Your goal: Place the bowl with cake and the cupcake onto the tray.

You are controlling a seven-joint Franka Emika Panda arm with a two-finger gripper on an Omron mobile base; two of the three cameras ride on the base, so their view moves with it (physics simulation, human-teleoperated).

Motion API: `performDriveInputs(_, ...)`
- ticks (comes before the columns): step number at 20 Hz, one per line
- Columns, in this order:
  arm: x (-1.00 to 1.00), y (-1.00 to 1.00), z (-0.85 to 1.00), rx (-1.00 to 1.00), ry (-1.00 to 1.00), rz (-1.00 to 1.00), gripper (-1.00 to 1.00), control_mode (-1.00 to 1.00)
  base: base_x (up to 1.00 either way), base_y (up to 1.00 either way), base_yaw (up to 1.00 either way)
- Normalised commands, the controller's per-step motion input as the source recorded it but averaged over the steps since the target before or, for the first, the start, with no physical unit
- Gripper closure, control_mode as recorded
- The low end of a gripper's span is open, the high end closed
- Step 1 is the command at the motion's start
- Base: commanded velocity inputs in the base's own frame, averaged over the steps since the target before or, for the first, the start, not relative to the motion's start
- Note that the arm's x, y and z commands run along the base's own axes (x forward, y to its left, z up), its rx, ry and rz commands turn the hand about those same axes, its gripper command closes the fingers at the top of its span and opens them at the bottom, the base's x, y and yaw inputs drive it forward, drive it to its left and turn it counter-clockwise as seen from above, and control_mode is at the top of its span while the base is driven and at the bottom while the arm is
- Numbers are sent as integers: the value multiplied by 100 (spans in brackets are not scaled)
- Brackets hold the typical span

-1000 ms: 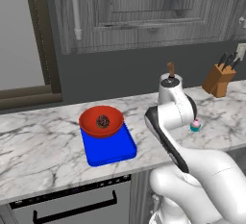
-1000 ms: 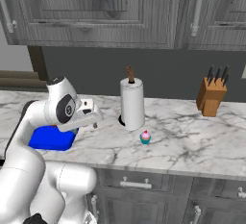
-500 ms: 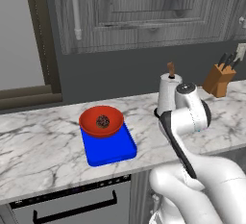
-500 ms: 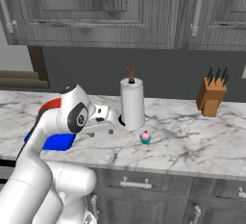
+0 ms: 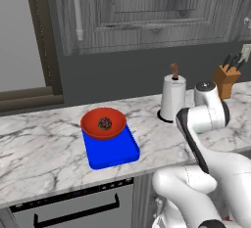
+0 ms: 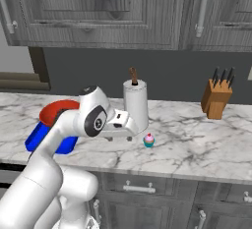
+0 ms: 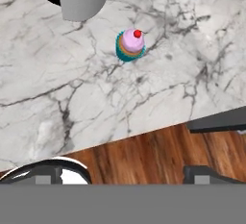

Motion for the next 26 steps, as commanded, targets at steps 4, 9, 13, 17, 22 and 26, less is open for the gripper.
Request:
performDriveInputs(4,0,-53,3,5,0,-7,-100,-100,0,0,0)
performDriveInputs(9,10,-38,0,8,0,-2,-100,-100,0,0,0)
performDriveInputs(13,29,-14,-3,13,0,0,-100,-100,0,0,0)
performDriveInputs(17,43,-3,-6,8,1,0,-100,-100,0,0,0)
performDriveInputs(22,38,2,-10,2,10,0,-100,-100,0,0,0)
performDriveInputs(26,35,-2,-15,1,14,0,-100,-100,0,0,0)
